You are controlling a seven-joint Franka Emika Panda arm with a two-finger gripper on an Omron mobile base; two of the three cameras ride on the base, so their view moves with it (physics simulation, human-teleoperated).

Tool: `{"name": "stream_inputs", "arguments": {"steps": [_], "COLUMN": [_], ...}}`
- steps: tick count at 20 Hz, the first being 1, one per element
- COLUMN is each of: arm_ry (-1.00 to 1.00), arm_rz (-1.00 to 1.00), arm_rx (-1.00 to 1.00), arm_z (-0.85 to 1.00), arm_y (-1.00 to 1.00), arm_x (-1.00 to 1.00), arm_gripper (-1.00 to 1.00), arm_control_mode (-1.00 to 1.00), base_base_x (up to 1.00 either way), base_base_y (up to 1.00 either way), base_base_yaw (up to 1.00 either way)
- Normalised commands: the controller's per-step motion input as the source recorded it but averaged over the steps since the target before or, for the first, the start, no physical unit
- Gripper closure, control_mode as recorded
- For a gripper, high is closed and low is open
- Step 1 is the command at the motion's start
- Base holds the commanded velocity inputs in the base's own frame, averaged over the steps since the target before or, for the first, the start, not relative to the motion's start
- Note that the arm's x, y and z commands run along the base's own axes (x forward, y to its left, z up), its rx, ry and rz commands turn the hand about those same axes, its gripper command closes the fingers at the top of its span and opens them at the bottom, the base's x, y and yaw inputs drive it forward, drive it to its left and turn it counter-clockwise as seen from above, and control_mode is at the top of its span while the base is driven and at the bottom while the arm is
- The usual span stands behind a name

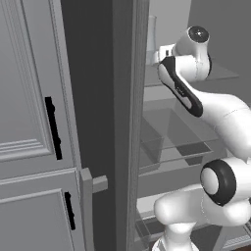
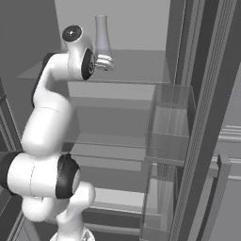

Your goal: Grab a lemon wedge from the fridge and one ice cube from the ice bowl, and put them in the glass of lemonade.

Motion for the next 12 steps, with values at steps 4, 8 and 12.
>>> {"name": "stream_inputs", "arguments": {"steps": [4,8,12], "arm_ry": [0.16,0.15,0.06], "arm_rz": [-0.02,-0.03,-0.03], "arm_rx": [-0.05,-0.04,-0.04], "arm_z": [-0.12,-0.06,-0.09], "arm_y": [0.1,0.02,0.0], "arm_x": [0.94,0.99,0.97], "arm_gripper": [-1.0,-1.0,-1.0], "arm_control_mode": [-1.0,-1.0,-1.0], "base_base_x": [0.0,0.0,0.0], "base_base_y": [0.0,0.0,0.0], "base_base_yaw": [0.0,0.0,0.0]}}
